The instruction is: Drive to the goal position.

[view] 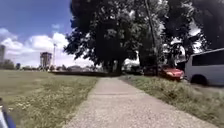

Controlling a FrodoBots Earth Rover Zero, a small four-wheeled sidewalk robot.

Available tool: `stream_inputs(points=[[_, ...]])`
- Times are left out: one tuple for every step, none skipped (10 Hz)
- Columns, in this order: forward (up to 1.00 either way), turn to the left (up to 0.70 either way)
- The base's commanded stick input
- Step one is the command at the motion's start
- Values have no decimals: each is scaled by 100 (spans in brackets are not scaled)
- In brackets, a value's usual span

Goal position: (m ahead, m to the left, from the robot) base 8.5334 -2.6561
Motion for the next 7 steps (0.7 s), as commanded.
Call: stream_inputs(points=[[70,0],[70,0],[70,0],[70,0],[70,0],[70,0],[70,0]])
